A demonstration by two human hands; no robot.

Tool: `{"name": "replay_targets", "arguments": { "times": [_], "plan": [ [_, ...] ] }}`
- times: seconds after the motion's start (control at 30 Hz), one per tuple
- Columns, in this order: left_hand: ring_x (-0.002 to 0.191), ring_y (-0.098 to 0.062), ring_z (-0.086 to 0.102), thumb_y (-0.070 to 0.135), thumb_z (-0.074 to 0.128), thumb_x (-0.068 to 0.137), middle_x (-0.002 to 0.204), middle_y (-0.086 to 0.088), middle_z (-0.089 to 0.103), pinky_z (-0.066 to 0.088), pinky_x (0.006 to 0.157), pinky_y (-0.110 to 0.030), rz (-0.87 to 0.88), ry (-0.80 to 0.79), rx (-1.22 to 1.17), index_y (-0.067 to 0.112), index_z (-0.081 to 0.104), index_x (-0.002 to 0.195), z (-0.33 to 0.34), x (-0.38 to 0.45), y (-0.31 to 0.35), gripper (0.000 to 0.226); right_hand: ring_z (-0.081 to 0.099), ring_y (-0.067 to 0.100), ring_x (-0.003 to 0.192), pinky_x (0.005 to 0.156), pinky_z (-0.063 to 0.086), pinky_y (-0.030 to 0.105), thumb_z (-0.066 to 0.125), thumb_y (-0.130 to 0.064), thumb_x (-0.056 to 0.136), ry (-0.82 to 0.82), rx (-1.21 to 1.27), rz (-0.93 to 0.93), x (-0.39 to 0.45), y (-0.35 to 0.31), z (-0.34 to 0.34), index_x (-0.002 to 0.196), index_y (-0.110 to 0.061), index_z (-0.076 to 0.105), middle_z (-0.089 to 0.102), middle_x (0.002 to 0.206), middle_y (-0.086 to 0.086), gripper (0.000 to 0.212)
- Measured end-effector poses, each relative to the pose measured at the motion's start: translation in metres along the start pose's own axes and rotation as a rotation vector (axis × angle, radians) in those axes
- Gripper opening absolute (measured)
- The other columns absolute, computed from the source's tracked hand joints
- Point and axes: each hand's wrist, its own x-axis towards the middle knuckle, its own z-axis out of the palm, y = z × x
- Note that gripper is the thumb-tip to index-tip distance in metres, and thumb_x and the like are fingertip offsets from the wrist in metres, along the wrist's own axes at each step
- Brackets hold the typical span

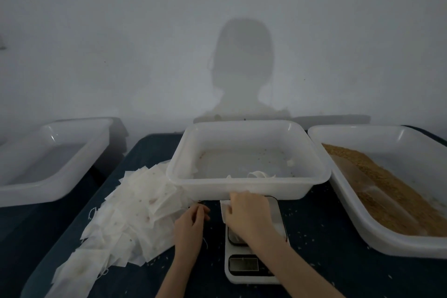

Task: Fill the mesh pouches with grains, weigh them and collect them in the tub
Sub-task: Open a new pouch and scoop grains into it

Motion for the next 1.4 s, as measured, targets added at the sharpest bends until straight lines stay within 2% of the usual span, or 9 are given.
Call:
{"name": "replay_targets", "arguments": {
  "times": [0.23, 0.4, 0.5, 0.63, 0.7, 0.8, 1.03, 1.23, 1.4],
  "plan": [
    [0.073, -0.003, 0.061, 0.020, 0.063, 0.089, 0.081, 0.010, 0.066, 0.050, 0.064, -0.027, 0.172, -0.022, -0.057, 0.039, 0.056, 0.090, 0.000, -0.007, 0.011, 0.021, 0.047, 0.004, 0.055, 0.052, 0.036, 0.017, 0.046, -0.032, 0.094, 0.023, 0.226, 0.092, 0.003, 0.023, -0.022, 0.065, -0.026, 0.049, 0.051, 0.063, -0.009, 0.030],
    [0.112, 0.006, 0.048, 0.055, 0.074, 0.060, 0.126, 0.026, 0.045, 0.044, 0.087, -0.015, 0.339, -0.176, -0.035, 0.037, 0.035, 0.131, 0.003, -0.022, 0.036, 0.083, 0.053, 0.009, 0.058, 0.060, 0.045, 0.024, 0.053, -0.034, 0.092, -0.031, 0.479, 0.068, 0.008, 0.034, -0.056, 0.063, -0.025, 0.053, 0.057, 0.061, -0.005, 0.030],
    [0.121, 0.013, 0.039, 0.053, 0.081, 0.057, 0.135, 0.026, 0.035, 0.038, 0.094, -0.008, 0.332, -0.310, -0.198, 0.036, 0.020, 0.142, 0.009, -0.028, 0.061, 0.105, 0.055, 0.010, 0.055, 0.063, 0.047, 0.030, 0.057, -0.028, 0.092, -0.088, 0.695, -0.014, 0.005, 0.031, -0.075, 0.061, -0.024, 0.056, 0.059, 0.056, -0.005, 0.032],
    [0.095, -0.001, 0.060, 0.027, 0.075, 0.069, 0.104, 0.013, 0.062, 0.048, 0.081, -0.015, 0.397, -0.404, -0.381, 0.027, 0.058, 0.111, 0.015, -0.023, 0.095, 0.045, 0.045, 0.004, 0.045, 0.052, 0.038, 0.017, 0.057, -0.014, 0.094, -0.124, 0.948, -0.061, -0.001, 0.035, -0.093, 0.068, -0.004, 0.060, 0.052, 0.048, -0.008, 0.028],
    [0.075, -0.010, 0.061, 0.015, 0.068, 0.075, 0.082, 0.005, 0.064, 0.051, 0.071, -0.026, 0.387, -0.480, -0.446, 0.027, 0.061, 0.097, 0.018, -0.023, 0.104, 0.026, 0.043, 0.004, 0.043, 0.049, 0.037, 0.015, 0.056, -0.011, 0.094, -0.123, 1.004, -0.051, -0.002, 0.043, -0.100, 0.066, -0.004, 0.058, 0.050, 0.046, -0.008, 0.029],
    [0.064, -0.008, 0.054, 0.014, 0.061, 0.078, 0.069, 0.012, 0.059, 0.049, 0.060, -0.022, 0.296, -0.540, -0.449, 0.023, 0.060, 0.091, 0.027, -0.024, 0.108, 0.016, 0.042, 0.005, 0.044, 0.048, 0.036, 0.016, 0.053, -0.009, 0.095, -0.127, 1.015, -0.035, -0.005, 0.062, -0.109, 0.062, -0.011, 0.055, 0.051, 0.047, -0.007, 0.033],
    [0.055, 0.004, 0.054, 0.016, 0.060, 0.086, 0.069, 0.012, 0.060, 0.043, 0.052, -0.012, 0.331, -0.649, -0.173, 0.036, 0.056, 0.091, 0.049, -0.012, 0.139, 0.021, 0.048, 0.004, 0.043, 0.049, 0.040, 0.014, 0.053, -0.017, 0.096, 0.013, 0.742, 0.161, -0.023, 0.125, -0.119, 0.067, -0.018, 0.063, 0.059, 0.052, -0.004, 0.031],
    [0.069, -0.009, 0.057, 0.030, 0.059, 0.085, 0.073, 0.009, 0.058, 0.044, 0.058, -0.017, 0.435, -0.688, 0.103, 0.023, 0.057, 0.093, 0.093, -0.002, 0.193, 0.011, 0.063, 0.018, 0.066, 0.059, 0.050, 0.023, 0.044, -0.009, 0.099, 0.244, 1.149, 0.595, -0.021, 0.187, -0.120, 0.090, 0.002, 0.066, 0.068, 0.076, 0.010, 0.026],
    [0.088, -0.023, 0.061, 0.038, 0.056, 0.087, 0.097, -0.008, 0.065, 0.048, 0.072, -0.031, 0.579, -0.749, 0.393, 0.010, 0.060, 0.104, 0.143, -0.013, 0.230, 0.032, 0.062, 0.021, 0.086, 0.076, 0.049, 0.031, 0.043, -0.012, 0.100, 0.367, 1.090, 0.695, -0.032, 0.232, -0.115, 0.091, -0.012, 0.065, 0.065, 0.095, 0.011, 0.024]
  ]
}}
